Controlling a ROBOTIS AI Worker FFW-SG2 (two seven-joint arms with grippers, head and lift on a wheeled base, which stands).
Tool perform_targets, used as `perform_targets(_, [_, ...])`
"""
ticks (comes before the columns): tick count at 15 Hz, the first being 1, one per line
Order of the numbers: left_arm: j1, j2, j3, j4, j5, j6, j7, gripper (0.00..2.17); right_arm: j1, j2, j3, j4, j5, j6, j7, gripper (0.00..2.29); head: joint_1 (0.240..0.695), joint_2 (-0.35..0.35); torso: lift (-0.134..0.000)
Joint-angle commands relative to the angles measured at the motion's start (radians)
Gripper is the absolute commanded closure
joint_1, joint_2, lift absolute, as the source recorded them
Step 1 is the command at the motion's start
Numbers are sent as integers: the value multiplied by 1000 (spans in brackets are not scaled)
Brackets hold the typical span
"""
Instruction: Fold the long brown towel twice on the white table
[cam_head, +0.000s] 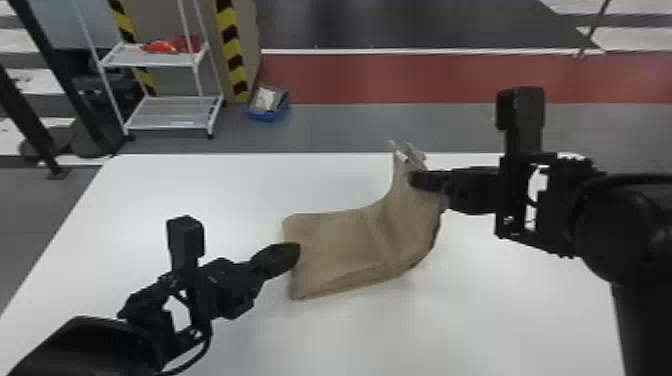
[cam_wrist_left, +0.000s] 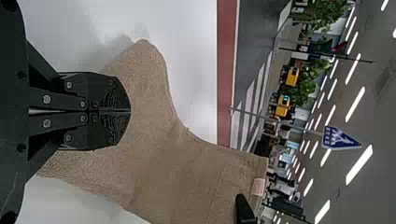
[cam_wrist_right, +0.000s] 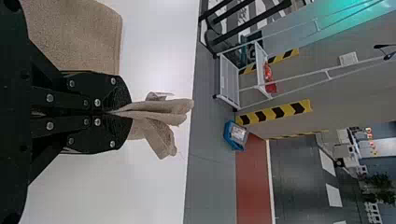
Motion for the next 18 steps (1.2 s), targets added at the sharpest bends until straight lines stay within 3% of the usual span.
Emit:
perform_targets(1, [-11, -3, -24, 22, -10, -10, 1, 2138, -9, 15, 1, 5, -2, 26, 0, 1534, 695, 9, -123])
perform_targets(3, [-21, -3, -43, 45, -50, -28, 21, 2138, -6, 21, 13, 4, -5, 36, 0, 1534, 695, 6, -123])
perform_targets(13, [-29, -3, -52, 98, -64, -74, 41, 2138, -21, 84, 111, 48, 0, 36, -2, 1534, 695, 71, -123])
perform_targets(18, [-24, -3, -76, 107, -67, -90, 53, 2138, -24, 86, 156, 102, 2, 8, -23, 1534, 695, 100, -123])
